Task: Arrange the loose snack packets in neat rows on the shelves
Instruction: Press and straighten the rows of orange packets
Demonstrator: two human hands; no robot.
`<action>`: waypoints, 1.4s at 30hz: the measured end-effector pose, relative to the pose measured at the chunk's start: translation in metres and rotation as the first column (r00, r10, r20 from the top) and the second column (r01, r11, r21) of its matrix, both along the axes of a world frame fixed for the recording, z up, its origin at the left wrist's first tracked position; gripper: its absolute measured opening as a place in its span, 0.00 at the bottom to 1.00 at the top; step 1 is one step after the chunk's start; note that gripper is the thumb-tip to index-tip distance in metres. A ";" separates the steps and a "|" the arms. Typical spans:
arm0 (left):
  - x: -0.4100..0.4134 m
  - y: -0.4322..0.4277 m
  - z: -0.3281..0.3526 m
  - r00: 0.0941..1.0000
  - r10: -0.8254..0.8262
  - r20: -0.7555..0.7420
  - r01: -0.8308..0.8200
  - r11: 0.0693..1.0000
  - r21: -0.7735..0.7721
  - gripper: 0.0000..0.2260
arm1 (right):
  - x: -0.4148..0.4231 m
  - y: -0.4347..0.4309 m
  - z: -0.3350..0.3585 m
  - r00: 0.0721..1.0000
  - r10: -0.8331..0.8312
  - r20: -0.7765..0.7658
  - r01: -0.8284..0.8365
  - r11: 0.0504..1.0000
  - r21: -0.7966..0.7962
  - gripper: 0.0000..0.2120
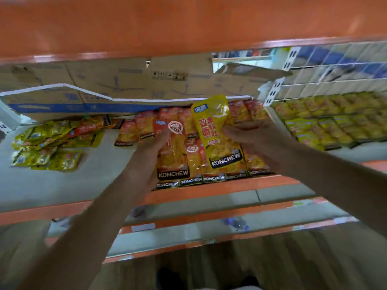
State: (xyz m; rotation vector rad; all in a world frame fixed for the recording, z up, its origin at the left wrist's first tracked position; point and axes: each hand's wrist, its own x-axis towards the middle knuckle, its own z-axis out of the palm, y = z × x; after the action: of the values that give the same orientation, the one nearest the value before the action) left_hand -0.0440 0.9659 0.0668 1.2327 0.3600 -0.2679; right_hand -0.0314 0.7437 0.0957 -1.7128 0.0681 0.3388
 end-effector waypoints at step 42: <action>0.057 -0.449 -0.002 0.870 -0.426 0.247 0.372 0.898 0.236 0.11 | -0.064 -0.451 -0.028 0.808 -0.580 0.099 0.578 0.814 0.055 0.06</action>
State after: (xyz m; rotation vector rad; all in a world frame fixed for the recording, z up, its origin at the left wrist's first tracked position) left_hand 0.0127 0.5169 0.0648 1.5018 -0.1408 -0.4087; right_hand -0.0951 0.2923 0.0677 -1.5950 0.4964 -0.2162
